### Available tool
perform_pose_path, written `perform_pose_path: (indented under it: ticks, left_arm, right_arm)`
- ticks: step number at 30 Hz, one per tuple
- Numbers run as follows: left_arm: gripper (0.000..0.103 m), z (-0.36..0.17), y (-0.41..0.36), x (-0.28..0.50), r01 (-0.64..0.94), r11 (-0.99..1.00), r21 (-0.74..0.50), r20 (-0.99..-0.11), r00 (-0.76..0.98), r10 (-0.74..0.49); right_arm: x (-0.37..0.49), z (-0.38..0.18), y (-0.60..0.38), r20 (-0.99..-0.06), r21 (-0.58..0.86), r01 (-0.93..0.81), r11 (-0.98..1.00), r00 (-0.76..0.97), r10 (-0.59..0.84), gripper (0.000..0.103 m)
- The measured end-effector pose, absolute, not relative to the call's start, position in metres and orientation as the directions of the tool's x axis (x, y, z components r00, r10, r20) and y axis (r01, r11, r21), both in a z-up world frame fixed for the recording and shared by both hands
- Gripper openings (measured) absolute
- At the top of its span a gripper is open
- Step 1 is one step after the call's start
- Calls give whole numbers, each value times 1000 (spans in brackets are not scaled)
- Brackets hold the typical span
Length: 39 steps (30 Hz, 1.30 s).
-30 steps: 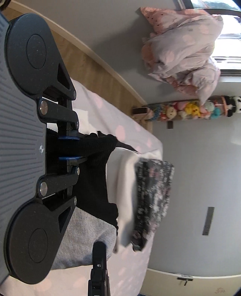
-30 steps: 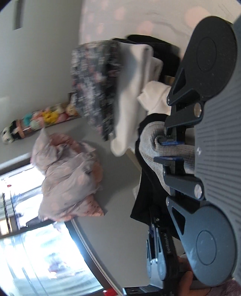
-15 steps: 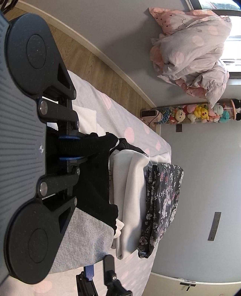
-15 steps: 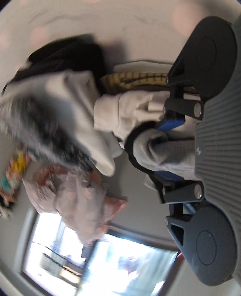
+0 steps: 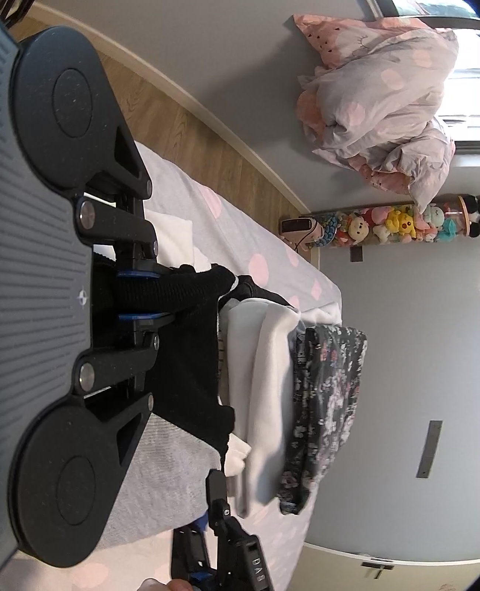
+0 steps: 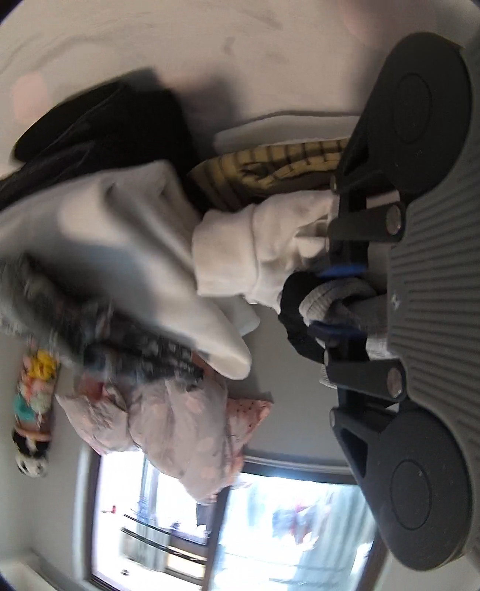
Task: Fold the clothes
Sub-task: 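Carry the folded shirt with both grippers onto the stack of folded clothes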
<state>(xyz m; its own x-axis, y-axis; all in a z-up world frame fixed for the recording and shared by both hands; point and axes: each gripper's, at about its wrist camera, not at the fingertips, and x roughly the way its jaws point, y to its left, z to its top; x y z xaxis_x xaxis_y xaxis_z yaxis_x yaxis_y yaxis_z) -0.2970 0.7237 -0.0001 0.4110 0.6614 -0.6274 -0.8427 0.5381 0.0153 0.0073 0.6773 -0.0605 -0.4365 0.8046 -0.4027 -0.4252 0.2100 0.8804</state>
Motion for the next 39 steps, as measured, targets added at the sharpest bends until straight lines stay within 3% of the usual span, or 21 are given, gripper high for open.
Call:
perform_pose_path:
  ticks: [3, 6, 10, 11, 15, 19, 24, 27, 29, 33, 39]
  left_arm:
    - [18, 14, 722, -302, -830, 558, -8, -611, 446, 654]
    - [18, 29, 723, -306, -818, 574, -19, -595, 471, 651]
    - [18, 34, 733, -302, -809, 586, -30, -583, 491, 648]
    - [18, 29, 739, -298, -808, 588, -36, -595, 490, 637]
    - [18, -1, 759, -288, -809, 585, -51, -659, 468, 589]
    - [20, -15, 773, -296, -816, 562, -137, -660, 498, 562]
    - [30, -14, 771, -295, -812, 576, -95, -674, 478, 563]
    - [34, 1, 762, -294, -828, 560, -25, -669, 430, 606]
    - [34, 15, 753, -298, -843, 538, 30, -652, 391, 649]
    - [34, 41, 729, -310, -835, 543, 88, -625, 378, 683]
    - [34, 46, 687, -306, -769, 623, 144, -609, 427, 669]
  right_arm:
    - [-12, -17, 674, -432, 712, -699, 71, -357, 828, 13]
    - [-51, 28, 660, -417, 353, -931, -91, -243, 876, 12]
    - [-88, 43, 648, -371, -52, -988, -148, -118, 921, 11]
    - [-91, 42, 651, -378, -92, -986, -141, -96, 921, 11]
    - [-82, 17, 673, -455, -66, -993, -96, -56, 889, 11]
    - [-74, -16, 684, -514, -46, -997, -58, -26, 857, 11]
    - [-67, -43, 686, -565, 18, -999, -28, -33, 825, 12]
    - [-67, -33, 683, -565, 27, -1000, -6, -21, 825, 15]
    - [-70, -21, 675, -548, -11, -1000, 22, 25, 836, 23]
    - [-83, -5, 649, -484, -118, -991, 65, 114, 868, 23]
    - [-114, 19, 606, -423, -33, -997, -72, -51, 904, 23]
